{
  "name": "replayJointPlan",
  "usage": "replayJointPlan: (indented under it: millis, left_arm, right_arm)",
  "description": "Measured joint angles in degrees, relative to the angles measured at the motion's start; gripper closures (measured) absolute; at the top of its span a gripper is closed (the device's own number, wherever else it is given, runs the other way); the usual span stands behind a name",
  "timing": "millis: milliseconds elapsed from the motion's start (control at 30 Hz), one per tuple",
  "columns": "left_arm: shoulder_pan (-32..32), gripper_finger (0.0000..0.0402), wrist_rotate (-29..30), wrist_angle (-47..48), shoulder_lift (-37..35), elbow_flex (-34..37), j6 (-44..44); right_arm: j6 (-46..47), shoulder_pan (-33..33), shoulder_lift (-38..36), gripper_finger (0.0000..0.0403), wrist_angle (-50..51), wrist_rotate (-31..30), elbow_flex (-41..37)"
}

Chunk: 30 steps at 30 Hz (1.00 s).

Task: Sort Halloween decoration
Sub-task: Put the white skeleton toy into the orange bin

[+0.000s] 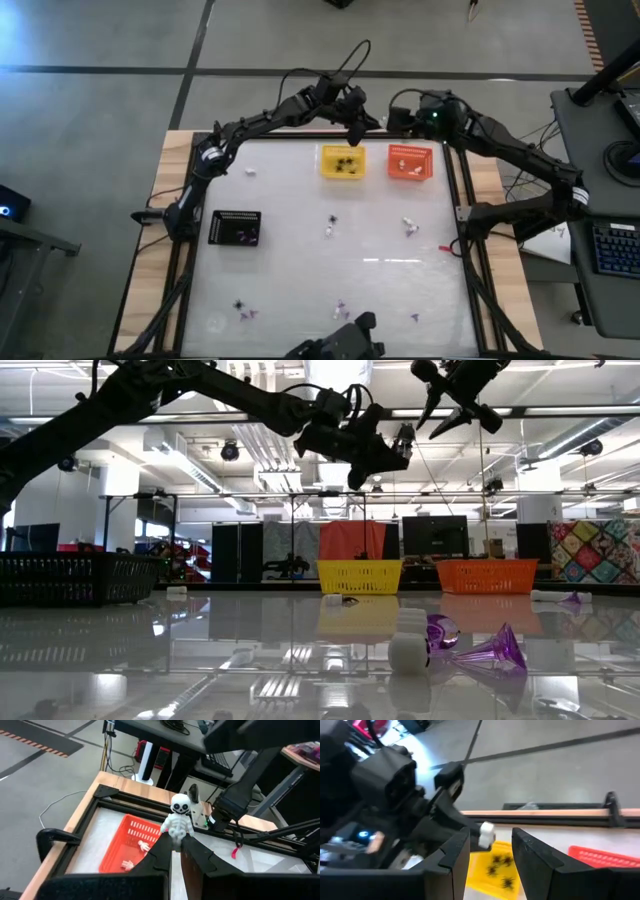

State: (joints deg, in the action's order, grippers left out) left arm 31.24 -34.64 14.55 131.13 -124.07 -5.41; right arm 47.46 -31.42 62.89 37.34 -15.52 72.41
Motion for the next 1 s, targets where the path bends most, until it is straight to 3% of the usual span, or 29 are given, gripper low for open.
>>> replayJointPlan:
  millis: [300, 667, 1000]
  left_arm:
    - [0.36, 0.0400, -4.34, 0.07, -0.02, 0.00, -0.04]
    - [0.20, 0.0400, -4.54, 0.50, -0.02, 0.02, -0.09]
    - [0.20, 0.0400, -4.59, 0.48, -0.02, 0.02, -0.09]
  right_arm:
    - [3.56, -0.41, 2.81, 0.0266, -0.26, 2.93, 0.37]
    - [1.21, -0.23, 7.17, 0.0269, -2.99, 4.40, 0.30]
    - [-1.34, -0.38, 7.41, 0.0334, -2.93, 3.46, 0.27]
